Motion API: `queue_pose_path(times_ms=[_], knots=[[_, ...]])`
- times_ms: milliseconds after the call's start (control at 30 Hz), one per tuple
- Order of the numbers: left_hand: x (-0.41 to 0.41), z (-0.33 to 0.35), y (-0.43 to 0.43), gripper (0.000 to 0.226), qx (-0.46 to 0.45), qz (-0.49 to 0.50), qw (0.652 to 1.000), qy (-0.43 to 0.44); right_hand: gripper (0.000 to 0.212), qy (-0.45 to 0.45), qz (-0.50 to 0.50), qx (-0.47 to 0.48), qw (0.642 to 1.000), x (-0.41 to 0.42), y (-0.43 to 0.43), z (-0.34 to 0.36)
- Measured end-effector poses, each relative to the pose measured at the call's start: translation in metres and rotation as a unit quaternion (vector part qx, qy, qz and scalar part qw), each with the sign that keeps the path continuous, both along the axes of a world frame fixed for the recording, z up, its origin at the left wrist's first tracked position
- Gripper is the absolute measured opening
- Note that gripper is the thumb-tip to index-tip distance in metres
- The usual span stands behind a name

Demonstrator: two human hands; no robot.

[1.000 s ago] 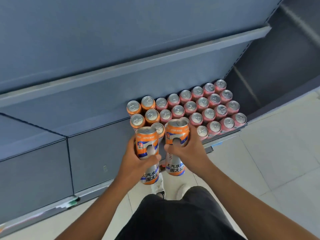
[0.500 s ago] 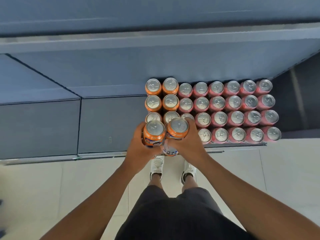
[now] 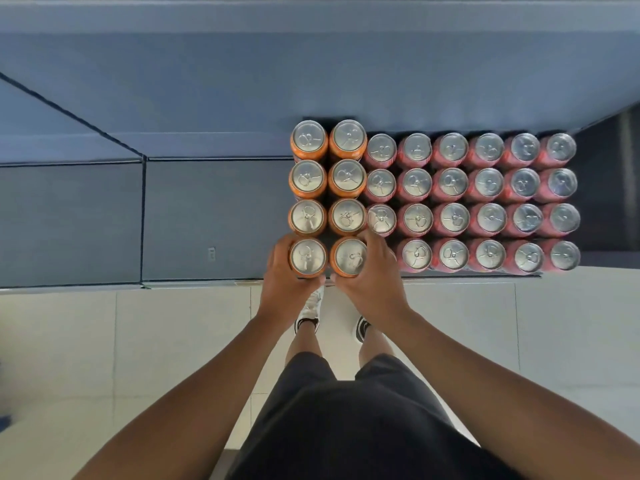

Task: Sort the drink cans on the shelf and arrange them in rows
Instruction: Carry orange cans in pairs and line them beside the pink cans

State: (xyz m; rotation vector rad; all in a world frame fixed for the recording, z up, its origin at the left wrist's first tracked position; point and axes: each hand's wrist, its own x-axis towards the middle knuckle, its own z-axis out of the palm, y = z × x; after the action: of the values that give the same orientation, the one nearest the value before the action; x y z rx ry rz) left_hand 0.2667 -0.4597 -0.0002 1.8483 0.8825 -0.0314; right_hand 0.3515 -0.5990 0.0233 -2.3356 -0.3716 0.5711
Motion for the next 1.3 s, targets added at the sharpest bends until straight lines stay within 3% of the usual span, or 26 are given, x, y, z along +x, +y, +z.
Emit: queue_pose_path(times_ms=[133, 333, 933, 1300], knots=[[0.003, -0.015, -0.001, 0.077, -0.031, 0.019, 0.999, -0.009, 0.076, -0.107, 0.035, -0.089, 0.99, -0.003, -0.001, -0.011], [-0.002, -0.02, 0.002, 0.073, -0.036, 0.022, 0.999, -0.021, 0.08, -0.17, 0.052, -0.142, 0.974, -0.007, -0.001, -0.022], [-0.013, 0.014, 0.019, 0.067, -0.079, -0.053, 0.995, -0.005, 0.078, -0.029, 0.02, -0.114, 0.993, -0.025, -0.007, 0.006], [-0.007, 0.018, 0.01, 0.066, -0.114, 0.013, 0.993, -0.009, 0.054, 0.019, -0.036, -0.069, 0.997, -0.02, 0.005, 0.006]])
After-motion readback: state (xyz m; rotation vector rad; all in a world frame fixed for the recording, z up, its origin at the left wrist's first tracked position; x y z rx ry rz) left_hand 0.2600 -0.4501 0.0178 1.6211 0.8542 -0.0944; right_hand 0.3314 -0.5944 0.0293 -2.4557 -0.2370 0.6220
